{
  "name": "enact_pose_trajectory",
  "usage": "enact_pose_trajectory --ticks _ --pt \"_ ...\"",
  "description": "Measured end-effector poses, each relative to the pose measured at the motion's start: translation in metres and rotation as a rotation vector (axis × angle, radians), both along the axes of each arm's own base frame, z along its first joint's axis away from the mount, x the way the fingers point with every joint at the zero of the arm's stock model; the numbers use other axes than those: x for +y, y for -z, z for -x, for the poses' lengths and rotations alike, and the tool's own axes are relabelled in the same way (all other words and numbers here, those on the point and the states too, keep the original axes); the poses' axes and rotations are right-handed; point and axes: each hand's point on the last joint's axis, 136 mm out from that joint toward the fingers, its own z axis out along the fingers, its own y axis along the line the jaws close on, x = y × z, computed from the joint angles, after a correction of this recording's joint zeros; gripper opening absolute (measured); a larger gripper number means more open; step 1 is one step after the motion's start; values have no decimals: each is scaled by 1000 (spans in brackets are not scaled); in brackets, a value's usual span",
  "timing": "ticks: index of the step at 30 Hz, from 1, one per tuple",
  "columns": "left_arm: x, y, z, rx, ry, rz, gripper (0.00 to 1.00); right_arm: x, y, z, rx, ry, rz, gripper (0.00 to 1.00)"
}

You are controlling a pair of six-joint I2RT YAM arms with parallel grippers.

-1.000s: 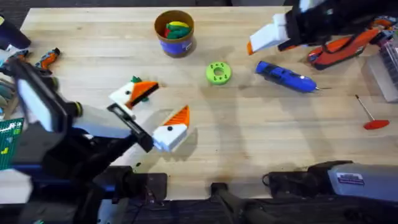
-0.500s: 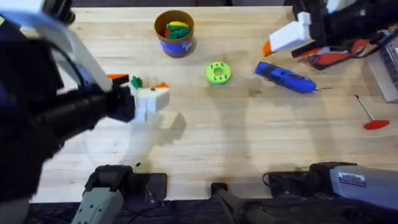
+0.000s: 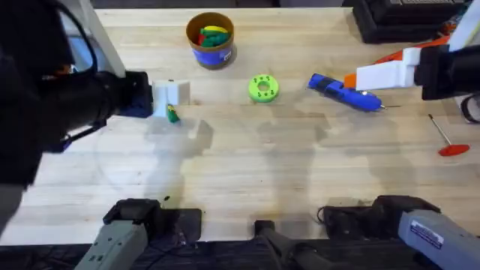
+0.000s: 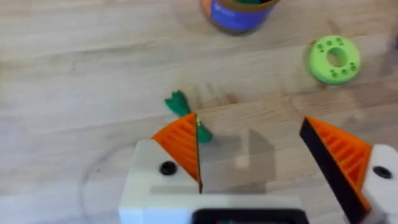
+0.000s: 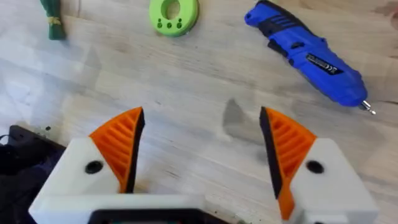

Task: Pick up the gripper from the table and insert it into the empty holder that is missing its gripper. Then pick up a screw, insert it into the mounting hole, and use the screwdriver to tighten it. Finally, clean up the table by picking up the vegetable and placing it into the bucket.

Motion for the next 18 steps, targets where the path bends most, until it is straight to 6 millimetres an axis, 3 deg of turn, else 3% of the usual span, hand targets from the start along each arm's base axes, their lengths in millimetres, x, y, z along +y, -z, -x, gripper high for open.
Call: enact_pose_trajectory --ticks 5,9,12,18 --pt "17 12 -5 194 -147 -14 985 -1 0 -6 -17 -5 8 989" --pt "25 25 -23 331 -250 -3 986 -1 4 -8 1 -5 6 989" --pt "32 48 -38 419 -344 25 986 -1 6 -8 8 -6 6 990" --pt "53 107 -48 621 -589 158 988 0 6 -8 7 -12 8 989"
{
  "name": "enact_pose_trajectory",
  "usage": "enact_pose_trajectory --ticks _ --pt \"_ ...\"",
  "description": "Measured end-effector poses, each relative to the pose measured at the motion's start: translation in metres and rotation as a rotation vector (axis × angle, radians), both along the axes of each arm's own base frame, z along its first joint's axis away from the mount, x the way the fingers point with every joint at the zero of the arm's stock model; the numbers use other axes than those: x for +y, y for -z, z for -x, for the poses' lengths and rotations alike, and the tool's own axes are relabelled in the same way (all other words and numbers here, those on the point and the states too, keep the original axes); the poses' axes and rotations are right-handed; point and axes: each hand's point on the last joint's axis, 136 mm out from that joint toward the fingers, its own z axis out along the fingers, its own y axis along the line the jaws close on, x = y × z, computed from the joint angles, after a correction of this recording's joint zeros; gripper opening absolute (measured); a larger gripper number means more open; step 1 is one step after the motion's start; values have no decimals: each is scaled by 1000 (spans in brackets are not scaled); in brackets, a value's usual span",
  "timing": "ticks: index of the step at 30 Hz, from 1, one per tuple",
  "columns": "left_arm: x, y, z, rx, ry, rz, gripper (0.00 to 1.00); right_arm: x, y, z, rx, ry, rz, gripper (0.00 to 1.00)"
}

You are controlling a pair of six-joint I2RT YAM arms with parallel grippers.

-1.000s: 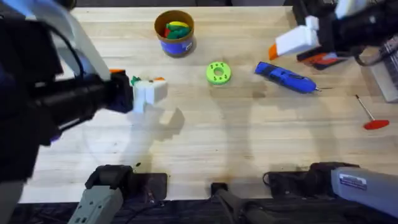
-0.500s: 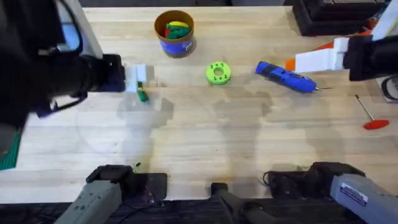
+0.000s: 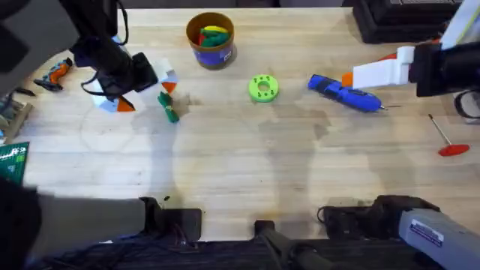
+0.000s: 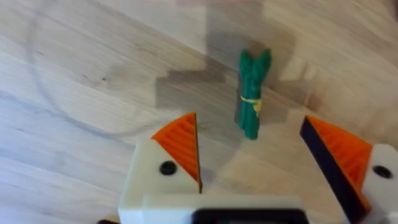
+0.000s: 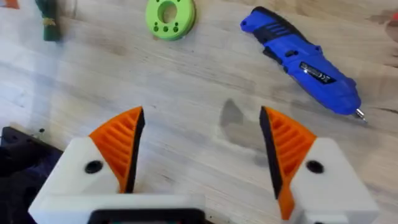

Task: Pick up the gripper from the table and insert it into the empty holder that is missing its gripper. Then pick up a screw, insert it into the mounting hole, and use the screwdriver to tighten it. Finally, clean up the table by picking up the vegetable and placing it into the bucket.

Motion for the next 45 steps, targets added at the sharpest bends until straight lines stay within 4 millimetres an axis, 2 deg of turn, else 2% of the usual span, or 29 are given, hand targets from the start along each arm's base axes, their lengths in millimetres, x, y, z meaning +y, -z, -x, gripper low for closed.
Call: enact_pose_trajectory --ticks 6,10,11,13,16,17,19,24,27,29,34,37,40,42,45 --pt "-19 48 -14 89 7 120 920 1 0 0 0 -6 1 990" --pt "-30 64 -15 133 39 131 863 1 0 0 0 -6 1 989" --pt "-33 63 -17 125 44 136 808 1 0 0 0 -6 1 989" --pt "-37 64 -17 128 55 136 627 1 0 0 0 -6 1 990" --pt "-39 65 -16 133 66 127 159 1 0 0 0 -6 1 990" --pt "-39 65 -16 135 70 125 45 1 0 0 -1 -6 1 990" --pt "-38 66 -14 142 60 124 13 1 0 0 0 -6 1 990" --pt "-37 63 -10 166 50 126 15 1 0 0 -1 -6 1 990" --pt "-37 50 -18 147 51 124 15 1 0 0 -1 -6 1 989" --pt "-36 34 -31 104 54 120 14 1 0 0 -1 -6 1 990" --pt "-39 -35 -74 -104 114 93 13 1 0 0 0 -6 1 989" --pt "-54 -80 -102 -262 203 68 12 1 0 0 0 -6 1 989" --pt "-77 -113 -132 -432 300 48 12 1 0 0 0 -6 1 989" --pt "-92 -124 -145 -509 352 41 12 1 0 0 0 -6 1 991" --pt "-112 -126 -163 -572 407 38 11 1 0 0 0 -6 1 991"
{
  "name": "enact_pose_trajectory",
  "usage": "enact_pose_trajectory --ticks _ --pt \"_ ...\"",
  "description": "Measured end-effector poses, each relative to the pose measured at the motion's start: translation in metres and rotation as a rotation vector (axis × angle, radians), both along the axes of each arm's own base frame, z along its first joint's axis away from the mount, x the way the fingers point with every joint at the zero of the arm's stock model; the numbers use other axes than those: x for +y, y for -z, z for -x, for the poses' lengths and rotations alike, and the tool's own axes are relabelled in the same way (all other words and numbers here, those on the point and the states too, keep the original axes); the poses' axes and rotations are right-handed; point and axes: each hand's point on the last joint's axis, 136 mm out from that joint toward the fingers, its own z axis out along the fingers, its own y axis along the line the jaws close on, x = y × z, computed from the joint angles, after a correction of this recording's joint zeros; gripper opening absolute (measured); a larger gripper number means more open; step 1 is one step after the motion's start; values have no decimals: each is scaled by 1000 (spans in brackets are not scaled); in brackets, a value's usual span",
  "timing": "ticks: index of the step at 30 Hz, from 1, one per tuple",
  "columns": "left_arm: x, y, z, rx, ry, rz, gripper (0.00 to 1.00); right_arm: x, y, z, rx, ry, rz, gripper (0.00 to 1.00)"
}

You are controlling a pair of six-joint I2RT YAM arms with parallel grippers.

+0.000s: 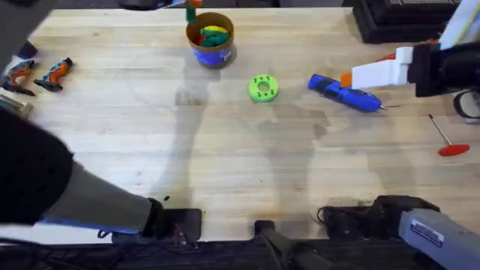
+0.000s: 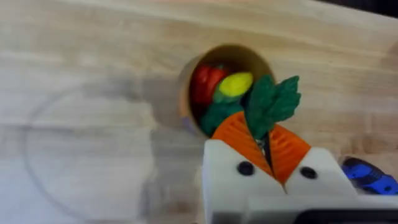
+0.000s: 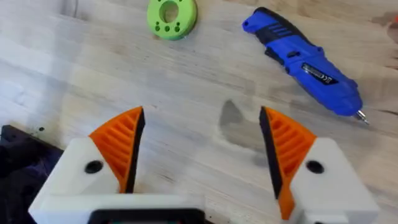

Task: Pick up the gripper from the table and insert it into the empty holder that is missing its gripper. Then pick up a screw, insert it into the mounting hole, and use the screwdriver to tighten it. Finally, clean up the table by picking up the vegetable and placing it into the bucket.

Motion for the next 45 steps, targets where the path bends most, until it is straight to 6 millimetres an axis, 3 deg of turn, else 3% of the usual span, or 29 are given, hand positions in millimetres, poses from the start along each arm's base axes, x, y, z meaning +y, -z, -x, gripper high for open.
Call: enact_pose_trajectory --ticks 4,5,6,10,11,12,16,19,30,34,39,45 --pt "-9 25 -15 20 23 -9 10 0 0 0 0 0 0 989" --pt "-10 52 -18 79 25 -19 12 0 0 0 0 0 0 989" --pt "-9 57 -19 91 29 -25 110 0 0 0 0 0 0 989" --pt "-9 62 -19 103 29 -26 766 0 0 0 -2 0 0 989" --pt "-9 62 -18 104 29 -26 902 0 0 -1 -2 0 0 990" --pt "-9 62 -16 111 29 -27 960 0 0 -1 -2 0 0 990" --pt "-6 66 7 211 30 -40 985 0 0 0 -2 0 0 989" --pt "-4 56 18 229 31 -43 986 0 0 0 -2 0 0 991" --pt "11 -37 111 165 17 -108 986 0 0 0 1 0 0 990" --pt "5 -56 158 102 66 -136 986 0 0 0 2 0 0 989" --pt "1 -37 200 112 141 -163 986 0 0 0 2 0 0 990" --pt "1 15 217 250 185 -200 986 0 1 1 5 0 0 989"
